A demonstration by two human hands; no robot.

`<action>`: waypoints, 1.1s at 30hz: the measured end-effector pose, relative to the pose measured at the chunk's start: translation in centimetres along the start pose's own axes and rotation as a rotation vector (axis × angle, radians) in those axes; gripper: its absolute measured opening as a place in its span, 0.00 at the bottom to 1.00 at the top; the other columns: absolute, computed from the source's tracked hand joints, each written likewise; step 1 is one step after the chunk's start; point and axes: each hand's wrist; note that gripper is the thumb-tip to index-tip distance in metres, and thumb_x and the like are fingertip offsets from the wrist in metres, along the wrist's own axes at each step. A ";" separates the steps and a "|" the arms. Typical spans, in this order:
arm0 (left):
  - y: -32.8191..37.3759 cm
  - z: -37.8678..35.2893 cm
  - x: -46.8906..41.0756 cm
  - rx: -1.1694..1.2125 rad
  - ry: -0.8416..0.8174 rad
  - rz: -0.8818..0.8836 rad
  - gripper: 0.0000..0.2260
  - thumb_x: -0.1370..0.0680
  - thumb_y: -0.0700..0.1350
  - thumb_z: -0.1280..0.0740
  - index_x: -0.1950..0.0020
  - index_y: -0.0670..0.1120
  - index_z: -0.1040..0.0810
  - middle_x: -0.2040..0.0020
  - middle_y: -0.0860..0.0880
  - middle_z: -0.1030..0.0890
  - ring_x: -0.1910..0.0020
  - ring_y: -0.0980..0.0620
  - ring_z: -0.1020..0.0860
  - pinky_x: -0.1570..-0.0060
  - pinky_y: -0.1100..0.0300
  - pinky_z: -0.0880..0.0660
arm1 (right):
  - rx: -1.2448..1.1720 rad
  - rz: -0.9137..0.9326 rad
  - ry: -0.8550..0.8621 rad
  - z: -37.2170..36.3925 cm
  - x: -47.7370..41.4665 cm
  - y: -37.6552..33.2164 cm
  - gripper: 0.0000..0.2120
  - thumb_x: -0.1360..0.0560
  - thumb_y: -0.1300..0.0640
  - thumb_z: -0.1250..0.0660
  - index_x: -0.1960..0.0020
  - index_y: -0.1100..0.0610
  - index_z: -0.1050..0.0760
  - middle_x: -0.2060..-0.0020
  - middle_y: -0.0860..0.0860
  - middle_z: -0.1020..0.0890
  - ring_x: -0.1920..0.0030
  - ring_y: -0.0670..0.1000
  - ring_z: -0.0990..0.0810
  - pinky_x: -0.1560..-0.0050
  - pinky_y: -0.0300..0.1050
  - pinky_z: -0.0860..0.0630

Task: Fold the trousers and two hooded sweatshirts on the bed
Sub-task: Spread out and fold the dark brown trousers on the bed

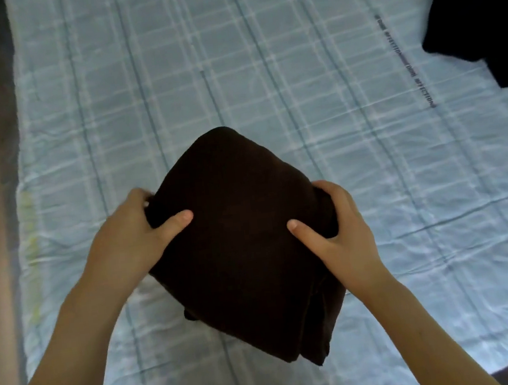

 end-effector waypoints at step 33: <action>-1.6 -8.5 -3.9 -0.217 0.188 -0.574 0.27 0.17 0.56 0.53 0.19 0.50 0.52 0.19 0.51 0.49 0.20 0.51 0.51 0.23 0.42 0.49 | 0.757 0.194 0.102 -7.4 -1.8 -1.2 0.32 0.19 0.38 0.53 0.19 0.52 0.47 0.23 0.57 0.37 0.26 0.63 0.37 0.27 0.63 0.43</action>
Point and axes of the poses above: each hand's wrist, its own x-axis away from the middle knuckle, its own z-axis out of the back of the hand, y = z × x
